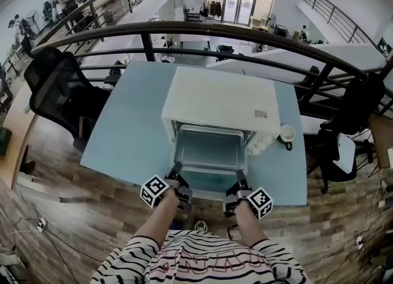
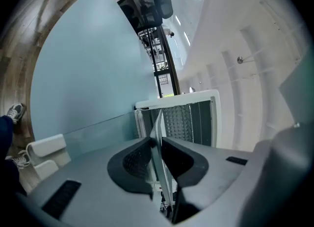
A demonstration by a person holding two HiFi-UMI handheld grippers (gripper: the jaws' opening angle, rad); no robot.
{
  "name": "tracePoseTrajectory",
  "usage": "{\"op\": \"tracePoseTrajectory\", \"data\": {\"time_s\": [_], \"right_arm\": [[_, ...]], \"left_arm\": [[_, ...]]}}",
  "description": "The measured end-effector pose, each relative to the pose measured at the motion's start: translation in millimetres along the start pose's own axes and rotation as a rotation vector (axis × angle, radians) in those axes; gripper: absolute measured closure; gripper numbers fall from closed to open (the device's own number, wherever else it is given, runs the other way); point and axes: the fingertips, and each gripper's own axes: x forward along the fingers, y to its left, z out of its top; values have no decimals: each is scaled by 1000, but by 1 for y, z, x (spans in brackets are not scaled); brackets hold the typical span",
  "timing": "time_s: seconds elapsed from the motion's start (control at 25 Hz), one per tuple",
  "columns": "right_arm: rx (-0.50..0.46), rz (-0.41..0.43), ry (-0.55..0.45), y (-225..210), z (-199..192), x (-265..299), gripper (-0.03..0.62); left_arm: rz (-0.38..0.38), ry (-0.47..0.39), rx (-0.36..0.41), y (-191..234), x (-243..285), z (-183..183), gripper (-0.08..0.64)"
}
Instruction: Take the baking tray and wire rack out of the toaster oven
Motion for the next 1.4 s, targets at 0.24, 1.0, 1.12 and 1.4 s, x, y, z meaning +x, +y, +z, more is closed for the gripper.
{"op": "tracePoseTrajectory", "data": {"time_s": [0.24, 1.0, 1.12, 1.4], "right_arm": [[-13, 20, -30, 6, -6, -21, 538], [18, -28, -219, 10, -121, -99, 545], [27, -25, -235, 16, -142, -104, 545], [21, -4, -230, 31, -204, -95, 544]], "left_arm": [[-17, 30, -13, 3, -22, -6, 479], [-28, 242, 15, 37, -107, 46, 477], [-43, 253, 19, 37, -117, 63, 477], [-73, 234, 33, 47, -144, 122, 477]]}}
